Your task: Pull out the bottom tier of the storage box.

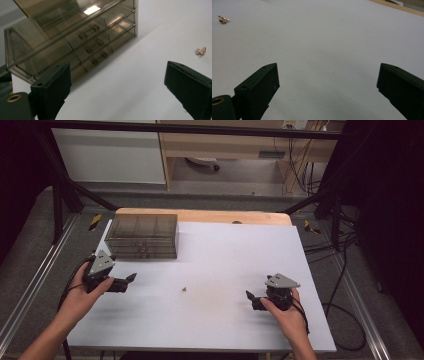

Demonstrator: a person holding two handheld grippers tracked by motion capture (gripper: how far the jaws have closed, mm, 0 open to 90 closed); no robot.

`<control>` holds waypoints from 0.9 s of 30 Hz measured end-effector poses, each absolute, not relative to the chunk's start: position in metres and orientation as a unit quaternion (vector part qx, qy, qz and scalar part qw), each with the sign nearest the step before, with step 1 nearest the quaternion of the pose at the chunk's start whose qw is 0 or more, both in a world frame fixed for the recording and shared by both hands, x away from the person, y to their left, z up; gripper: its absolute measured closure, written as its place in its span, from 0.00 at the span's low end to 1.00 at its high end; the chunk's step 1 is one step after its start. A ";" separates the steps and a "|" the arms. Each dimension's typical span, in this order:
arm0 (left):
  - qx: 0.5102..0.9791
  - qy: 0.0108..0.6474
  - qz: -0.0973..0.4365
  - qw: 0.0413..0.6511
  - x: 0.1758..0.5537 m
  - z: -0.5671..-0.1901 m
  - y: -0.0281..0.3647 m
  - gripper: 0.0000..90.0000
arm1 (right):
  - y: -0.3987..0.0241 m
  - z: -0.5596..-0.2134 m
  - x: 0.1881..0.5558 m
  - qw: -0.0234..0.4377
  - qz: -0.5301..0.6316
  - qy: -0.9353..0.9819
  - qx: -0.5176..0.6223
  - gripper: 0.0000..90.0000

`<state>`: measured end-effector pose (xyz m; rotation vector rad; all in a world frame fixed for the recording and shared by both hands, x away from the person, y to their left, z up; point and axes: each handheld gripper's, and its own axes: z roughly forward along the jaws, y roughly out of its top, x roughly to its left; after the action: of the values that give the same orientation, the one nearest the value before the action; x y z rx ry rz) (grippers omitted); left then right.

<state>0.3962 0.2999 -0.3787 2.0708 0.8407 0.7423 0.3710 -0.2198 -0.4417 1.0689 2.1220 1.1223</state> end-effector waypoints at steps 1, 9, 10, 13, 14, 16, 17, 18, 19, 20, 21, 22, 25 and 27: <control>0.810 0.330 0.288 0.389 0.402 -0.376 0.298 0.08 | -0.219 -0.442 0.372 0.253 0.412 0.782 0.393 0.05; 0.825 0.320 0.281 0.371 0.421 -0.367 0.293 0.08 | -0.214 -0.441 0.370 0.256 0.404 0.788 0.388 0.05; 0.827 0.318 0.282 0.368 0.423 -0.367 0.292 0.08 | -0.213 -0.442 0.370 0.256 0.401 0.789 0.389 0.05; 0.829 0.315 0.283 0.366 0.426 -0.369 0.290 0.08 | -0.212 -0.442 0.369 0.255 0.401 0.792 0.384 0.05; 0.831 0.313 0.283 0.361 0.427 -0.371 0.288 0.08 | -0.212 -0.442 0.369 0.252 0.401 0.792 0.386 0.05; 0.832 0.307 0.289 0.360 0.428 -0.378 0.283 0.08 | -0.211 -0.444 0.368 0.252 0.399 0.794 0.383 0.05; 0.833 0.305 0.291 0.358 0.428 -0.380 0.281 0.08 | -0.210 -0.444 0.367 0.250 0.398 0.796 0.382 0.05; 0.835 0.304 0.292 0.355 0.428 -0.383 0.280 0.08 | -0.210 -0.444 0.367 0.252 0.395 0.799 0.377 0.05; 0.836 0.303 0.294 0.352 0.427 -0.385 0.280 0.08 | -0.210 -0.444 0.366 0.253 0.392 0.802 0.374 0.05; 0.836 0.302 0.298 0.348 0.426 -0.387 0.281 0.08 | -0.209 -0.444 0.365 0.251 0.391 0.802 0.375 0.05; 0.836 0.302 0.303 0.343 0.424 -0.388 0.281 0.08 | -0.209 -0.444 0.365 0.252 0.393 0.801 0.374 0.05; 0.839 0.300 0.306 0.337 0.422 -0.389 0.282 0.08 | -0.210 -0.444 0.364 0.251 0.394 0.801 0.374 0.05; 0.841 0.300 0.310 0.327 0.418 -0.391 0.286 0.08 | -0.211 -0.443 0.363 0.252 0.392 0.801 0.376 0.05; 0.844 0.291 0.313 0.324 0.416 -0.392 0.289 0.08 | -0.211 -0.441 0.363 0.250 0.398 0.797 0.379 0.05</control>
<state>0.4158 0.2892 -0.3916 2.2131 0.7645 0.8204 0.3629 -0.2108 -0.4411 1.0321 2.1701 1.0846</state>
